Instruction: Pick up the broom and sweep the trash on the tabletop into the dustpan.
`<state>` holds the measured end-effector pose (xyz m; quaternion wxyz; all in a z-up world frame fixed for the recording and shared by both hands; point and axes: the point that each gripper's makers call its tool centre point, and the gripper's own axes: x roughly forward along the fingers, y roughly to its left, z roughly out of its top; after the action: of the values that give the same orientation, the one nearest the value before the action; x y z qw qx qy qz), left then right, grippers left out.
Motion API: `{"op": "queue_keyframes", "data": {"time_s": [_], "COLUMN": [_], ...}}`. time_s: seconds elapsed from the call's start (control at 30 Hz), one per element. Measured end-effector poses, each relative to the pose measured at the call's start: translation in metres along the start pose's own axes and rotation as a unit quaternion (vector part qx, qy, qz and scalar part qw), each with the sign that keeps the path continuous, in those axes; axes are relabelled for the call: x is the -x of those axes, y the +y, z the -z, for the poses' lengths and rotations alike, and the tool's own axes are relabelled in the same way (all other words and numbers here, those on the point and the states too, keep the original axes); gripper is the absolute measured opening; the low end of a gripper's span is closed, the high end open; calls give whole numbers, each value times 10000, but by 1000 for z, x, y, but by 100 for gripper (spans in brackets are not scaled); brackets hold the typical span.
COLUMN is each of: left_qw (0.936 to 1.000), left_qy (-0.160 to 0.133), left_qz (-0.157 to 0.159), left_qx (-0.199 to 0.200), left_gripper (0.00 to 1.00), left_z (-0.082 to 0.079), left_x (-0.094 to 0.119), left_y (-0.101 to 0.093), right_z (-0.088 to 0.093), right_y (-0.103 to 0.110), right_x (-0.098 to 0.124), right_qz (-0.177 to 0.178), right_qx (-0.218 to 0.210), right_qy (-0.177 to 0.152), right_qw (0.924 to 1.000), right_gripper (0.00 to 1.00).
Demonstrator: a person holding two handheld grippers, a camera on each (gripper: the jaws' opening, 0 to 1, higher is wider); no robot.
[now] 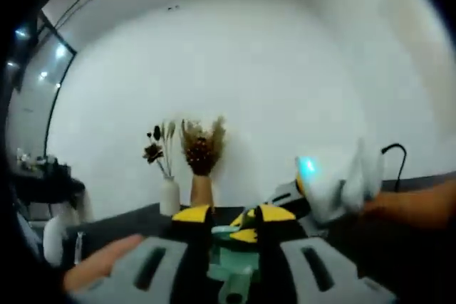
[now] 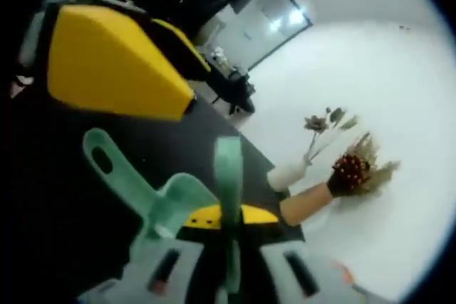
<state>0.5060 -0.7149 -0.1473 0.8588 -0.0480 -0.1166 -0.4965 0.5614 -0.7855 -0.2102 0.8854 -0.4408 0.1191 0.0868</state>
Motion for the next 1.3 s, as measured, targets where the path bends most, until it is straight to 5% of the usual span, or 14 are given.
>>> {"op": "queue_keyframes", "data": {"time_s": [0.33,0.77,1.3], "left_qw": [9997,9997,9997], "left_qy": [148,199,135], "left_qz": [110,-160,-143], "left_qx": [152,-9,-113], "left_gripper": [27,22,16], "left_z": [7,8,11], "left_x": [-6,-36,-37], "left_y": [-14,-27,-25], "right_z": [-3,-2,-2], "right_y": [-3,-7,-7], "right_x": [6,4,4], "right_qz": [50,91,74], "right_qx": [-176,-107,-35], "right_qy": [-491,-465,-453], "right_qw": [9986,9988,9989], "right_gripper": [7,7,7]}}
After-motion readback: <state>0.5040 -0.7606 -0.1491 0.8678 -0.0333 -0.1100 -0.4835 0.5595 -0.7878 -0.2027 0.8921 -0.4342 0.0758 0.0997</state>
